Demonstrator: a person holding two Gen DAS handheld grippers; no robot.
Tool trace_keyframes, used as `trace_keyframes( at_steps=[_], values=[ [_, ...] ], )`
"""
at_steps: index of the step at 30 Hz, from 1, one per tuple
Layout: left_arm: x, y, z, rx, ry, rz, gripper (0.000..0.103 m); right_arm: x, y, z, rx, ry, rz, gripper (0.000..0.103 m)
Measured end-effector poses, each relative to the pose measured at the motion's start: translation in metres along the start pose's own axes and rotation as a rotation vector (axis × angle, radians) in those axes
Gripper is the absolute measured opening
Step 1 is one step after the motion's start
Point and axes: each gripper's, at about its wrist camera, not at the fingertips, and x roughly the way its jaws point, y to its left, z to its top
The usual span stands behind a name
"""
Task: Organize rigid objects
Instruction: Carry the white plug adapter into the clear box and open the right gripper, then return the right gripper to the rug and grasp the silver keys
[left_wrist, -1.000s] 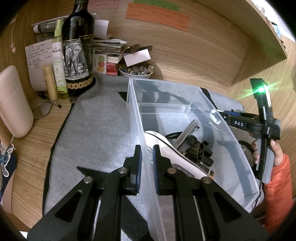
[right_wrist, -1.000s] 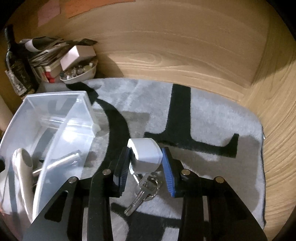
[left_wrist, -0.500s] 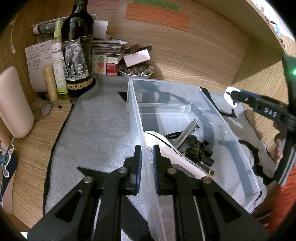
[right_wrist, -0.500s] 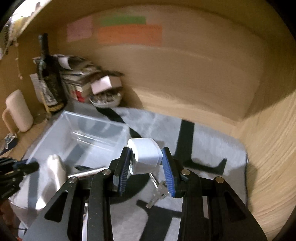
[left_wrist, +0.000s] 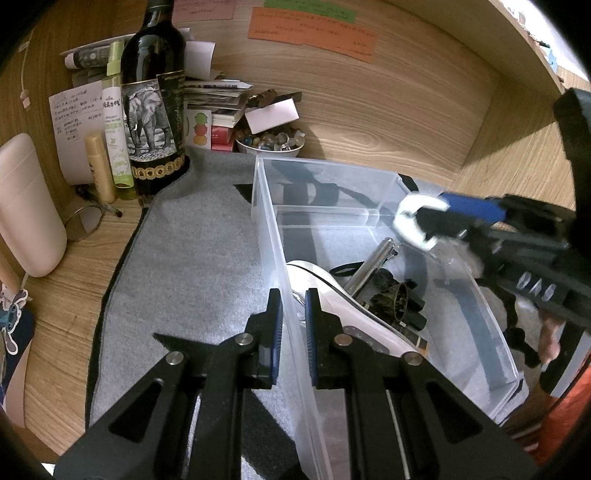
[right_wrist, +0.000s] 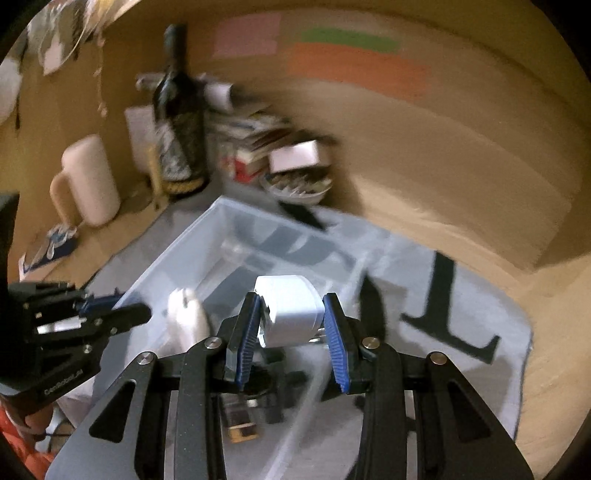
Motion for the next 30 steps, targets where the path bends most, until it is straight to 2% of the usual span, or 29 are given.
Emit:
trace_keyframes(
  at_steps=[7, 15, 19, 23, 30],
  values=[
    [0.002, 0.001, 0.001, 0.001, 0.001, -0.003, 0.01, 0.019, 0.026, -0.005, -0.094, 0.071, 0.02, 0.032],
    [0.002, 0.0, 0.001, -0.002, -0.001, -0.001, 0.01, 0.017, 0.021, -0.005, -0.059, 0.08, 0.033, 0.034],
    [0.002, 0.0, 0.001, -0.002, -0.001, 0.0, 0.01, 0.009, 0.014, -0.005, -0.034, 0.062, 0.016, 0.036],
    [0.003, 0.001, 0.001, 0.002, 0.001, 0.003, 0.01, -0.004, 0.004, -0.003, -0.009, 0.017, -0.022, 0.05],
    [0.004, 0.001, 0.001, 0.001, 0.001, 0.003, 0.01, -0.034, -0.029, 0.003, 0.057, -0.07, -0.112, 0.052]
  ],
)
